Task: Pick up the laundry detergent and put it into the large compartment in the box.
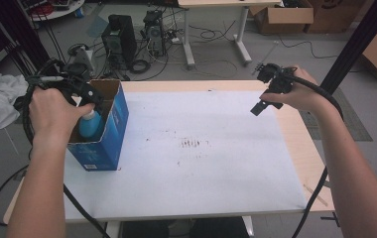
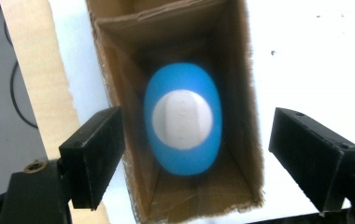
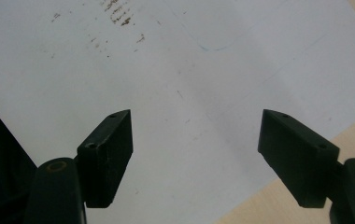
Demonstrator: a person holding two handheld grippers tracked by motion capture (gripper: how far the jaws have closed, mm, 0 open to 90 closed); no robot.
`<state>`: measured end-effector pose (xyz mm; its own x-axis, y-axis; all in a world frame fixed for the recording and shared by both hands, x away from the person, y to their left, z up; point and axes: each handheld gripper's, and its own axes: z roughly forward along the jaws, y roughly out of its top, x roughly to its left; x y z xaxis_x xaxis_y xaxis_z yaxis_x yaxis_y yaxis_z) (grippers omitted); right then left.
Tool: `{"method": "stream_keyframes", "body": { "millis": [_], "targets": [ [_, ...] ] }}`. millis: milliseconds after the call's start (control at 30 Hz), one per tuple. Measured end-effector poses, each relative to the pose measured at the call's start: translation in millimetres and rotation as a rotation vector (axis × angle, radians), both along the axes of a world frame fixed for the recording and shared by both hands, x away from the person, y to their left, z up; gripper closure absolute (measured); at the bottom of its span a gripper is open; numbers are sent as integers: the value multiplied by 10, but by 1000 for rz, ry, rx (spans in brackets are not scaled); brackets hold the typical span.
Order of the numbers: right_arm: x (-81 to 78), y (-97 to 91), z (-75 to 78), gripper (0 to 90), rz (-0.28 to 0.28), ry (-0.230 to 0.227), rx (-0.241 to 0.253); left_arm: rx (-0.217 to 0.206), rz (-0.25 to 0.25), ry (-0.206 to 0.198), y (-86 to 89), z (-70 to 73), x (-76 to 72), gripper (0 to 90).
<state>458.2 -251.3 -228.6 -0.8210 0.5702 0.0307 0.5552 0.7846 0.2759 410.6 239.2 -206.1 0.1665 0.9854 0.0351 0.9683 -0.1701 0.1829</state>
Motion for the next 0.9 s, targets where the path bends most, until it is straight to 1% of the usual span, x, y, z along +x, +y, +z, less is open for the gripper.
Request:
{"method": "stream_keyframes", "body": {
  "millis": [33, 67, 100, 133, 167, 233, 267, 333, 367, 400, 433, 467, 500, 533, 567, 600, 633, 667, 700, 733, 767, 800, 833, 900],
  "targets": [
    [3, 4, 2, 265, 5, -4, -1, -1, -23, -7, -36, 34, -17, 184],
    [3, 4, 2, 265, 5, -4, -1, -1, -23, -7, -36, 34, -17, 185],
    [1, 11, 2, 265, 4, -3, -1, -16, -45, -12, -90, 75, -34, 180],
    [1, 11, 2, 265, 4, -3, -1, -16, -45, -12, -90, 75, -34, 175],
    [-4, 17, 7, 265, 3, -2, -3, -15, -76, -31, -168, 115, -58, 174],
    [-7, 19, 12, 265, 5, -6, -1, -28, -109, -38, -264, 143, -77, 171],
    [-11, 22, 14, 265, 3, -5, -2, -22, -127, -42, -322, 149, -87, 172],
    [-15, 24, 19, 265, 4, -6, -2, -9, -172, -38, -445, 156, -107, 169],
    [-16, 25, 20, 265, 5, -6, -1, -9, -195, -36, -509, 155, -116, 170],
    [-16, 25, 20, 265, 5, -6, -1, -9, -195, -36, -509, 155, -116, 171],
    [-18, 26, 21, 265, 5, -7, -2, -12, -223, -38, -592, 151, -132, 171],
    [-19, 26, 21, 265, 5, -6, -1, -8, -240, -39, -645, 150, -143, 174],
    [-25, 29, 22, 265, 3, -4, -3, 2, -281, -41, -792, 136, -170, 180],
    [-28, 29, 21, 265, 1, -3, -1, 2, -281, -41, -792, 136, -170, 177],
    [-26, 26, 22, 265, 6, -7, -3, -4, -331, -37, -946, 108, -197, 177],
    [-26, 26, 22, 265, 6, -7, -3, -4, -331, -37, -946, 108, -197, 178],
    [-31, 27, 22, 265, 2, -6, 0, -10, -382, -39, -1093, 75, -226, 175],
    [-30, 26, 21, 265, 4, -6, -2, -10, -382, -39, -1093, 75, -226, 172],
    [-31, 26, 19, 265, 3, -6, -2, -5, -426, -43, -1237, 37, -256, 169],
    [-33, 27, 16, 265, 1, -4, -3, -5, -449, -45, -1302, 16, -268, 168],
    [-34, 28, 14, 265, -1, -2, -4, -10, -468, -45, -1362, -7, -280, 167],
    [-35, 30, 10, 265, -1, -2, -2, -10, -468, -45, -1362, -7, -280, 164],
    [-35, 31, 7, 265, 0, -1, -4, -13, -499, -44, -1473, -57, -300, 162],
    [-35, 30, 8, 265, 0, -2, -5, -8, -533, -33, -1568, -107, -314, 166]
  ]
}}
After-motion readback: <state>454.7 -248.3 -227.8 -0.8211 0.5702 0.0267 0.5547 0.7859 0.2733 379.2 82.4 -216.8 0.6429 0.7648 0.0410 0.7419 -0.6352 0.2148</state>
